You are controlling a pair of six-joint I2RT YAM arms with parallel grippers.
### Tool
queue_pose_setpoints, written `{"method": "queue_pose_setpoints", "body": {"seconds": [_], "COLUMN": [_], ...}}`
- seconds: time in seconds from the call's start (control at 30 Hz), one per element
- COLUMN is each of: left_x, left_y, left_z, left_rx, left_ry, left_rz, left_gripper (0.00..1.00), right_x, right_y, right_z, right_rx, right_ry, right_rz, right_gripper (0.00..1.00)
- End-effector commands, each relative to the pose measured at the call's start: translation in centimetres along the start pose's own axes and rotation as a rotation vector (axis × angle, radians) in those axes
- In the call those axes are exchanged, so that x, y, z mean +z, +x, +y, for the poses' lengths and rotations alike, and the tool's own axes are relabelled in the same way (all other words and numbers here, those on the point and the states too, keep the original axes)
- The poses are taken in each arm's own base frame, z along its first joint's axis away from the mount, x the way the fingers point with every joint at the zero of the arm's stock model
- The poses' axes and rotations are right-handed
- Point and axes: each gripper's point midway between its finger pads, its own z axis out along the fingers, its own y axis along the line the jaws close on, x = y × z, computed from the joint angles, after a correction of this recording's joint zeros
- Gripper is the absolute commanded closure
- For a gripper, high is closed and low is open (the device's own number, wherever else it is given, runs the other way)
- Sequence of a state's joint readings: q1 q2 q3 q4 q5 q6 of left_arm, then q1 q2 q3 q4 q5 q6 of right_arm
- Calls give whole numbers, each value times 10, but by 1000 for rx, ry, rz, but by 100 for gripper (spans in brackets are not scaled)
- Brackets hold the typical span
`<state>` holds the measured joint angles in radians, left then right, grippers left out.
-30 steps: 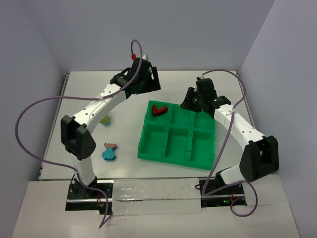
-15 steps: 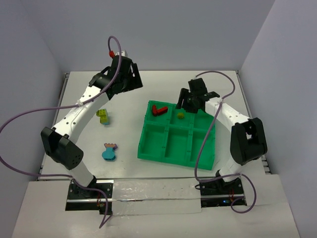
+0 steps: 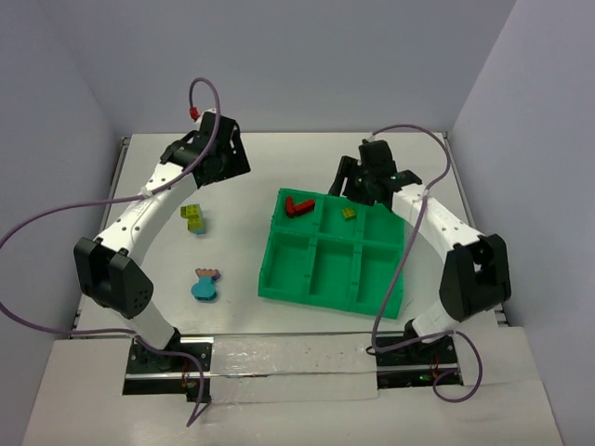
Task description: Sort the legos into containers by color
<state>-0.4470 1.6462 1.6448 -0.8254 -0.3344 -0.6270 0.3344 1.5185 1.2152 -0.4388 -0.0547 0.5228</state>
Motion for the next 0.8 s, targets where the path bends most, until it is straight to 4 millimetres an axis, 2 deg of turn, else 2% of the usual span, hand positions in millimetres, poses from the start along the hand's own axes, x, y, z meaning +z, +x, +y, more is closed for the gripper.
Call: {"method": "queue_pose_setpoints", "body": {"seconds": [0.0, 0.1, 0.2, 0.3, 0.47, 0.6, 0.77], "left_x": [-18, -13, -7, 4, 13, 17, 21], "left_y": [-22, -18, -10, 5, 22, 39, 48], "left_z": [68, 104, 113, 122, 146, 140, 130], "left_rx": [-94, -182, -221, -208, -279, -472, -651], "left_ry": [-141, -214, -222, -263, -379, -403, -392], "left_rz": [-61, -43, -18, 33, 101, 145, 168], "left_gripper": [22, 23, 24, 21, 19, 18, 13], "right_x": [-42, -49, -49, -47, -47, -44, -46], "right_y": [-34, -37, -37, -35, -31, -25, -23], "right_z": [21, 23, 23, 24, 23, 23, 26], "right_rx": [-23, -21, -21, -30, -36, -29, -33], "right_ry": [-67, -72, -73, -78, -78, -85, -96], "right_rz": [-155, -176, -173, -157, -147, -132, -129], "right_gripper": [26, 26, 26, 25, 25, 25, 25]}}
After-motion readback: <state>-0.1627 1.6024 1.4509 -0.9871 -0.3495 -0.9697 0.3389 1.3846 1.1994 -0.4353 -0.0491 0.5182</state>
